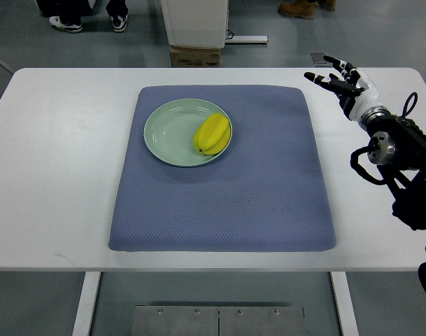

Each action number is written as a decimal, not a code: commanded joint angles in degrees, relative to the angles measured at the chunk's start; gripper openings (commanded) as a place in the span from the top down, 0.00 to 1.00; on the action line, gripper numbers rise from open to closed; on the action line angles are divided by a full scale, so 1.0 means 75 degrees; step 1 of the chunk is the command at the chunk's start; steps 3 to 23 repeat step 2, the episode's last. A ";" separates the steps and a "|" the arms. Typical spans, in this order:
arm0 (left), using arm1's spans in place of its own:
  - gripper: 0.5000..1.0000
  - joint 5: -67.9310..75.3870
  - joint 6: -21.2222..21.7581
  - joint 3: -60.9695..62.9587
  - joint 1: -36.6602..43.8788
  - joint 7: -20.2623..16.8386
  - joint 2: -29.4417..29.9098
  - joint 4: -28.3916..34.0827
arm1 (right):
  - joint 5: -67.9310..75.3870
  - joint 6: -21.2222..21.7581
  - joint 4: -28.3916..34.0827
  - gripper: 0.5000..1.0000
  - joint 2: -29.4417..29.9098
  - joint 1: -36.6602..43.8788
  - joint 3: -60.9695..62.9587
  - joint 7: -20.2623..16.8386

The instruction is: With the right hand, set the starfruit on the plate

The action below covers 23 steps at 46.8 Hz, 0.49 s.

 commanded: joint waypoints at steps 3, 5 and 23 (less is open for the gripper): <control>0.00 0.0000 0.0000 -0.0002 -0.0006 0.0000 0.0000 0.0000 | 0.0000 0.0002 0.0055 0.00 0.0041 -0.0102 0.0292 0.0009; 0.00 0.0000 0.0000 -0.0002 -0.0006 0.0000 0.0000 0.0000 | 0.0000 0.0002 0.0055 0.00 0.0041 -0.0102 0.0292 0.0009; 0.00 0.0000 0.0000 -0.0002 -0.0006 0.0000 0.0000 0.0000 | 0.0000 0.0002 0.0055 0.00 0.0041 -0.0102 0.0292 0.0009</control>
